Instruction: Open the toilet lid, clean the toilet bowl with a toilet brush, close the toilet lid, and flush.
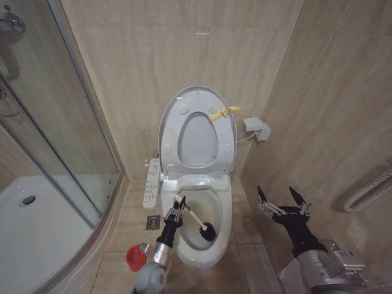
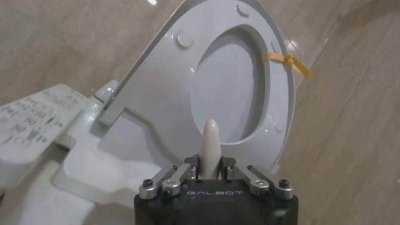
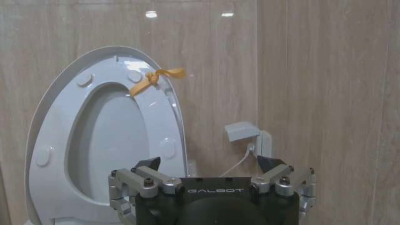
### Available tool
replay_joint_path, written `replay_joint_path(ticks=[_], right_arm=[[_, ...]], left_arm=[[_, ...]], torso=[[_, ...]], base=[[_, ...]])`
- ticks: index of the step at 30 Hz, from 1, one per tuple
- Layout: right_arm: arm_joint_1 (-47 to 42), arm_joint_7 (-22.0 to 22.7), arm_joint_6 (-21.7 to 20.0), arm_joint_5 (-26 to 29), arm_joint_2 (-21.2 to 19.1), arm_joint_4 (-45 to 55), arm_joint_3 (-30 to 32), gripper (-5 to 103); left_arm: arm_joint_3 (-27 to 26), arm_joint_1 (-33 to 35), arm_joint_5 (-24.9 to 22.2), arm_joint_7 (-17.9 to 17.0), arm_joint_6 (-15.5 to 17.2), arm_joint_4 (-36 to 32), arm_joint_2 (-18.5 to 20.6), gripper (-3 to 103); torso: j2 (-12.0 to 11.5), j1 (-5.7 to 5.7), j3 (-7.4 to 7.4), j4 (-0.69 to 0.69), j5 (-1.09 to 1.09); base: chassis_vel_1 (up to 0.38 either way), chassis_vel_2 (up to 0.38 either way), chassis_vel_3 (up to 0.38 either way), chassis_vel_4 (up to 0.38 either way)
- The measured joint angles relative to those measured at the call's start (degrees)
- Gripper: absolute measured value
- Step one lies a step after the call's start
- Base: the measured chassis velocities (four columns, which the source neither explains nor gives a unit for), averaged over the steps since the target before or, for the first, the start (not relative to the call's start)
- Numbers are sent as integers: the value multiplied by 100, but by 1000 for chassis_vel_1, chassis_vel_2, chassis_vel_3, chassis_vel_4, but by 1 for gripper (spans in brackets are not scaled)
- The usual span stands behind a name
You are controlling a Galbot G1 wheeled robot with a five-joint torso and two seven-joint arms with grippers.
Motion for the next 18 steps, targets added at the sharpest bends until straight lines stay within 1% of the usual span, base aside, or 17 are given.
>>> replay_joint_path(ticks=[5,10,14,17,18], right_arm=[[0,0,0,0,0,0,0,100],[0,0,0,0,0,0,0,100],[0,0,0,0,0,0,0,100],[0,0,0,0,0,0,0,100],[0,0,0,0,0,0,0,100]], left_arm=[[1,285,19,-18,2,-236,-149,22],[-13,361,25,-71,3,-352,-222,23],[-123,381,-5,-81,-18,-441,-224,23],[-336,349,94,18,-131,-349,-218,22],[-336,349,94,18,-131,-349,-218,22]], torso=[[0,0,0,-2,0],[-1,0,1,-3,-1],[-1,0,1,-4,-3],[-1,0,1,-3,-3],[-1,0,1,-3,-3]], base=[[0,0,0,0],[0,0,0,0],[0,0,0,0],[0,0,0,0],[0,0,0,0]])
